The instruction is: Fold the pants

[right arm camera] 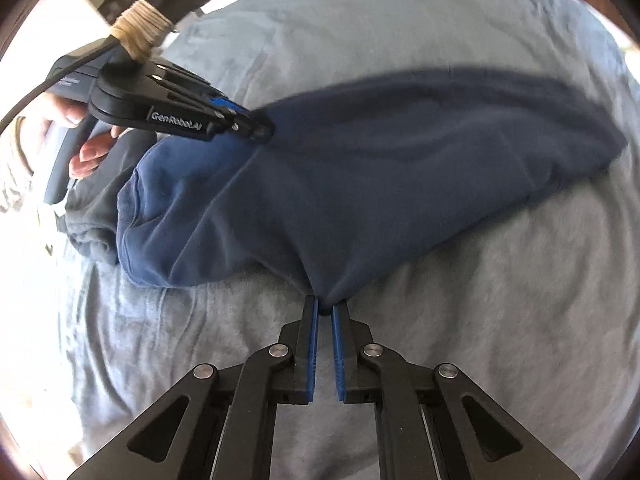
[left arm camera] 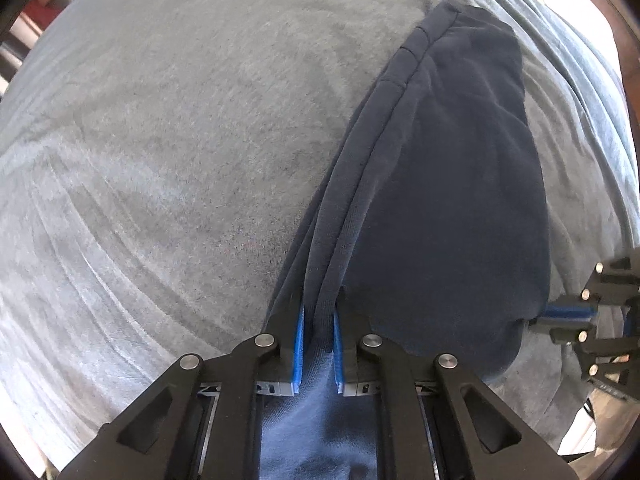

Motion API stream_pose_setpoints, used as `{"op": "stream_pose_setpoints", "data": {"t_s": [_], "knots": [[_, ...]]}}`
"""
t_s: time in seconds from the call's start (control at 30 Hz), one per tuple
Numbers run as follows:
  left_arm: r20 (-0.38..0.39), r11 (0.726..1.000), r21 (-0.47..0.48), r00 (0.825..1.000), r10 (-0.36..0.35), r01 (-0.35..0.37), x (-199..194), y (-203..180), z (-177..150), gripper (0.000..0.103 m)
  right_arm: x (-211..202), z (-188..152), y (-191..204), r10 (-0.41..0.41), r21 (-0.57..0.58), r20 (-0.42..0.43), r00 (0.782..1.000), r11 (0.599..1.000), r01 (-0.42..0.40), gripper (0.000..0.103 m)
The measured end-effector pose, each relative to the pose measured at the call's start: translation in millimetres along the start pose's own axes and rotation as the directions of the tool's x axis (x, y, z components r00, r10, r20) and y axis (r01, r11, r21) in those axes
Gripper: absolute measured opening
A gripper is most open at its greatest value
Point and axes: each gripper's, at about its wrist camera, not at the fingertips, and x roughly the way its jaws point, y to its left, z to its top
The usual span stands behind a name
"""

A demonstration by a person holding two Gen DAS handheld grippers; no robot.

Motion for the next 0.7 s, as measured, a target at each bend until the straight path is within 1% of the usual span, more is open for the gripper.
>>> {"op": "stream_pose_setpoints", "data": {"t_s": [0.1,0.17,0.2,0.27,0.33,0.4,0.47,0.6,0.7], "knots": [[-0.005,1.0,0.002,1.0,0.015,-0.015,4.2,3.1,2.3,0.013,5.0,-3.4,-2.3,0.0,0.019,-0.025,1.0,1.0,0.0,0.003],[-0.004,1.0,0.007,1.0,0.009,-0.009,5.9,2.6,2.0,0.013,10.6,-6.4,-0.6,0.046,0.041,-0.058,0.997,0.998,-0.044,0.002],[-0.005,1.0,0.019,1.0,0.005,-0.004,6.3,0.7,1.4,0.013,13.2,-8.6,0.3,0.047,0.048,-0.066,0.997,0.998,-0.044,0.002],[-0.007,0.999,0.038,1.0,0.011,-0.011,8.5,-0.3,0.0,0.014,11.2,-12.1,2.4,0.044,0.048,-0.049,0.998,0.998,-0.042,0.003],[-0.009,0.999,0.052,1.0,0.011,-0.01,6.0,-6.3,0.4,0.016,2.6,-15.1,0.1,-0.012,0.063,-0.004,1.0,0.998,0.013,0.004],[-0.006,0.999,0.048,1.0,0.013,-0.013,2.8,-9.0,1.2,0.017,-6.2,-18.0,-4.1,-0.055,0.088,0.041,0.998,0.995,0.051,0.01],[-0.006,0.999,0.036,1.0,0.002,-0.001,1.9,-6.5,2.0,0.018,-9.5,-18.1,-8.4,-0.064,0.096,0.069,0.996,0.994,0.057,0.031],[-0.003,1.0,0.029,1.0,0.003,-0.003,3.3,-0.8,2.2,0.021,-6.0,-17.4,-9.9,-0.104,0.041,0.094,0.99,0.994,0.1,0.032],[-0.003,0.999,0.036,1.0,-0.003,0.003,1.7,-1.0,1.1,0.024,-3.8,-13.8,-6.6,-0.083,-0.006,0.101,0.991,0.996,0.084,0.032]]}}
